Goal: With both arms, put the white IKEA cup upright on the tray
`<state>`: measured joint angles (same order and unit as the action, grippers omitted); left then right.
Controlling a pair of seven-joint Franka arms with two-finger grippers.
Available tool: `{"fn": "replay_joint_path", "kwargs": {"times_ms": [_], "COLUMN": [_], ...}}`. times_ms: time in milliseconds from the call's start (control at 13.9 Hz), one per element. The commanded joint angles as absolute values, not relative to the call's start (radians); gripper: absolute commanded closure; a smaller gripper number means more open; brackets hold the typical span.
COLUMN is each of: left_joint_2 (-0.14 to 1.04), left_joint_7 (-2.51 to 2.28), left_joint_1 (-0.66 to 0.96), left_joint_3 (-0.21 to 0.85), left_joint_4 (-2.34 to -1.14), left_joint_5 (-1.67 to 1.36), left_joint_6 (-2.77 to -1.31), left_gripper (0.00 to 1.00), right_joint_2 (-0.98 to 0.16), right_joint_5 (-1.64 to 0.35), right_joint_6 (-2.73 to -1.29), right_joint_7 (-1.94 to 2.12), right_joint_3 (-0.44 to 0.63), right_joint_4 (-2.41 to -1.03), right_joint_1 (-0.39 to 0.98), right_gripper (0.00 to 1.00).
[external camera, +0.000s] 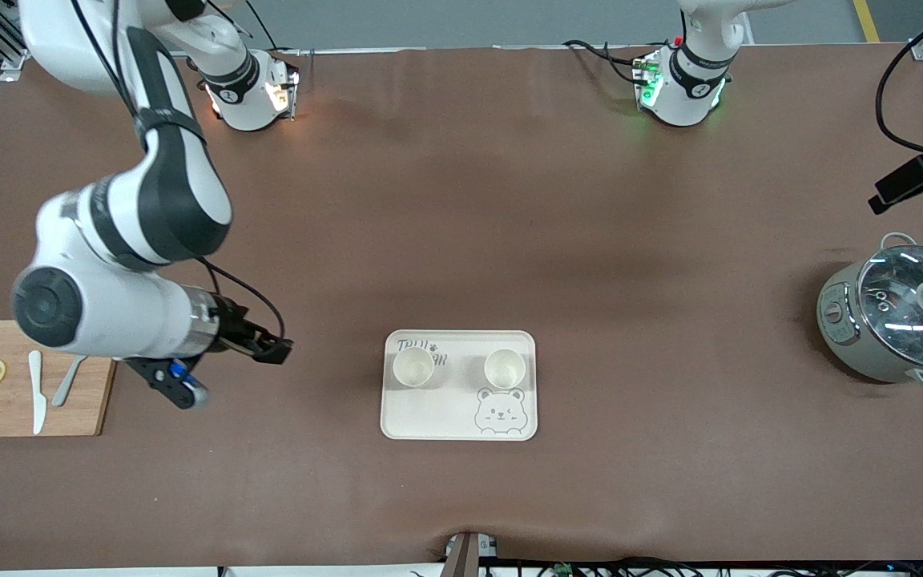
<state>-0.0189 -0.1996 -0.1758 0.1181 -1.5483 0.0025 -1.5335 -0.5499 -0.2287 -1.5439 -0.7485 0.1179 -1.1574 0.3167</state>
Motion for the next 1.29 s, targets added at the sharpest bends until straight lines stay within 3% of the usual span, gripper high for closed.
{"fn": "replay_joint_path", "kwargs": {"times_ms": [0, 287, 574, 1221], "left_joint_2": [0.006, -0.055, -0.144, -0.155], "left_joint_7": [-0.187, -0.131, -0.075, -0.075], "left_joint_1": [-0.187, -0.181, -0.181, -0.173], "left_joint_3": [0.126, 0.143, 0.184, 0.21], "left_joint_4": [-1.523, -1.61, -1.739, -1.724], "left_joint_5": [-0.015, -0.026, -0.018, -0.022], "left_joint_6": [-1.502, -1.511, -1.618, -1.62], "left_gripper": [0.0, 0.0, 0.0, 0.0], "right_joint_2": [-0.376, -0.183, -0.006, 0.021], "right_joint_5": [-0.181, -0.097, -0.043, -0.031], "right_joint_6": [-1.572, -1.591, -1.644, -1.548], "right_joint_7": [-0.585, -0.499, -0.339, 0.182], "right_joint_3": [0.113, 0.115, 0.117, 0.135], "right_joint_4": [-1.368, -1.538, -1.716, -1.594], "right_joint_1": [0.278, 0.232, 0.194, -0.017], "right_gripper": [0.0, 0.0, 0.0, 0.0]}}
